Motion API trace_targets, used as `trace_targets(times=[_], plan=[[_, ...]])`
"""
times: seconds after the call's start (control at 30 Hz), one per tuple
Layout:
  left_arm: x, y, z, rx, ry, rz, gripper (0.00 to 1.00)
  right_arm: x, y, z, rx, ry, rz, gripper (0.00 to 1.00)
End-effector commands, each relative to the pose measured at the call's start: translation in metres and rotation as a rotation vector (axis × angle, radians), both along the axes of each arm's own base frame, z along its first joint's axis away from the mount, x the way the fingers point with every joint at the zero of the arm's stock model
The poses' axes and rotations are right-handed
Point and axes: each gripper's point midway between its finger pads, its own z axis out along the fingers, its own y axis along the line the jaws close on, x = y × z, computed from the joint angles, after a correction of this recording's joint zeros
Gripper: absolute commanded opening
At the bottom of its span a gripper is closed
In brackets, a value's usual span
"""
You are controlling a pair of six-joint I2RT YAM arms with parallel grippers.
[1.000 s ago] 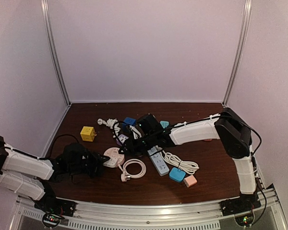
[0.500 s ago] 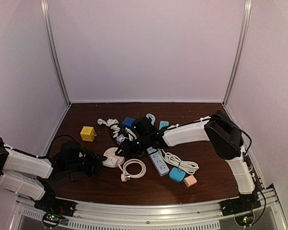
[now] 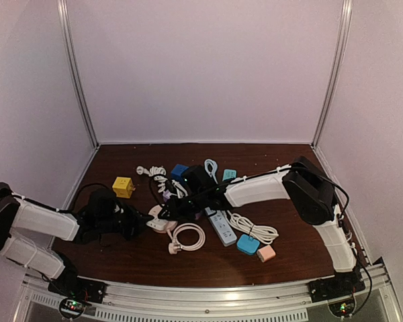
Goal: Pull the plug off the socket
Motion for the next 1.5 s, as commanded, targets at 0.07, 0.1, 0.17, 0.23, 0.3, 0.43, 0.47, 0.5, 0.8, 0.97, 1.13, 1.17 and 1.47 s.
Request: trace_targets(times=[0.07,0.1,0.17,0.23,0.3,0.43,0.47,0.5,0.8,0.97,1.13,1.17,1.47], plan=[[0.002,-0.010,0.018,-0.033,-0.035,-0.038,0.11,-0.005,0.000,-0.028,-0.053,0.036,-0.013,0.22],[0.002,-0.010,0.019,-0.035,-0.036,-0.037,0.09,-0.004,-0.001,-0.029,-0.056,0.037,-0.016,0.21],[0.000,-0.009,0.020,-0.042,-0.041,-0.038,0.05,-0.004,-0.002,-0.034,-0.066,0.042,-0.021,0.20],[-0.001,-0.009,0.021,-0.057,-0.043,-0.035,0.00,-0.004,-0.004,-0.039,-0.082,0.049,-0.032,0.18],[-0.001,-0.009,0.026,-0.085,-0.062,-0.028,0.00,-0.003,-0.005,-0.045,-0.096,0.055,-0.042,0.16],[0.004,-0.015,0.040,-0.138,-0.124,-0.036,0.00,-0.003,-0.011,-0.061,-0.142,0.074,-0.056,0.13],[0.006,-0.016,0.044,-0.156,-0.145,-0.036,0.00,-0.004,-0.012,-0.064,-0.150,0.077,-0.056,0.12],[0.007,-0.017,0.048,-0.173,-0.164,-0.036,0.00,-0.004,-0.013,-0.069,-0.160,0.082,-0.058,0.12],[0.015,-0.023,0.073,-0.260,-0.298,-0.039,0.00,-0.008,-0.021,-0.091,-0.211,0.105,-0.059,0.10],[0.018,-0.025,0.089,-0.275,-0.383,-0.061,0.00,-0.010,-0.025,-0.099,-0.226,0.109,-0.057,0.10],[0.018,-0.028,0.100,-0.299,-0.446,-0.080,0.00,-0.012,-0.029,-0.107,-0.243,0.116,-0.054,0.09],[0.017,-0.029,0.103,-0.306,-0.461,-0.085,0.00,-0.012,-0.030,-0.108,-0.244,0.117,-0.054,0.09],[0.015,-0.040,0.122,-0.330,-0.554,-0.164,0.00,-0.015,-0.034,-0.115,-0.256,0.122,-0.050,0.09]])
